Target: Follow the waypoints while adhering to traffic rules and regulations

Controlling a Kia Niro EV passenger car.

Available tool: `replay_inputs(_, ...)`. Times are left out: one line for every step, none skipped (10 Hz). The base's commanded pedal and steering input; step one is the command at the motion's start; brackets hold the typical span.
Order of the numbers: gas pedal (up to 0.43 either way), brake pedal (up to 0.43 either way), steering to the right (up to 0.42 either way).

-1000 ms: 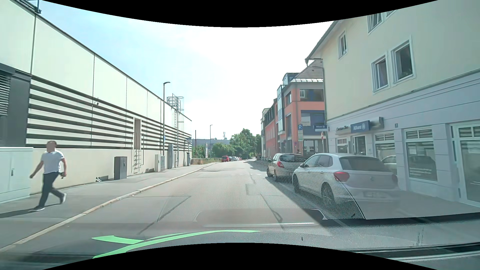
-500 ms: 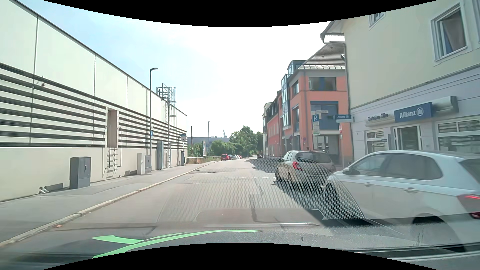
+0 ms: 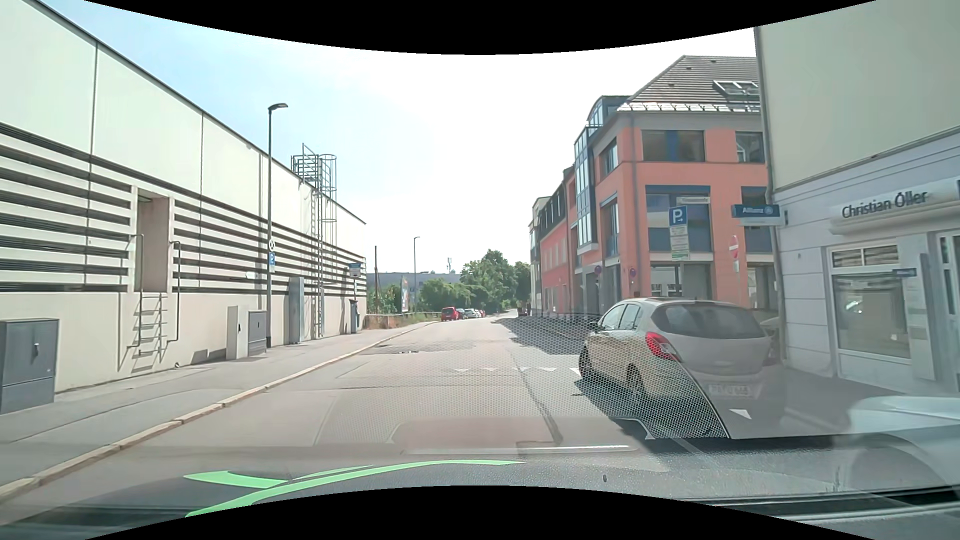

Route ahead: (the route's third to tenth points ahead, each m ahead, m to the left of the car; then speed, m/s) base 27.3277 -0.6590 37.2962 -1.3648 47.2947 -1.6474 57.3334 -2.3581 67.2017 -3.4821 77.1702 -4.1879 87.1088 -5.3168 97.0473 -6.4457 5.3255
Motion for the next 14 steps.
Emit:
replay_inputs(0.0,0.207,-0.003)
replay_inputs(0.0,0.207,-0.002)
replay_inputs(0.0,0.213,0.0)
replay_inputs(0.0,0.213,0.003)
replay_inputs(0.0,0.213,0.01)
replay_inputs(0.0,0.213,0.013)
replay_inputs(0.0,0.213,0.013)
replay_inputs(0.0,0.207,0.012)
replay_inputs(0.0,0.207,0.011)
replay_inputs(0.0,0.207,0.011)
replay_inputs(0.0,0.201,0.011)
replay_inputs(0.0,0.195,0.011)
replay_inputs(0.0,0.189,0.011)
replay_inputs(0.0,0.122,0.011)
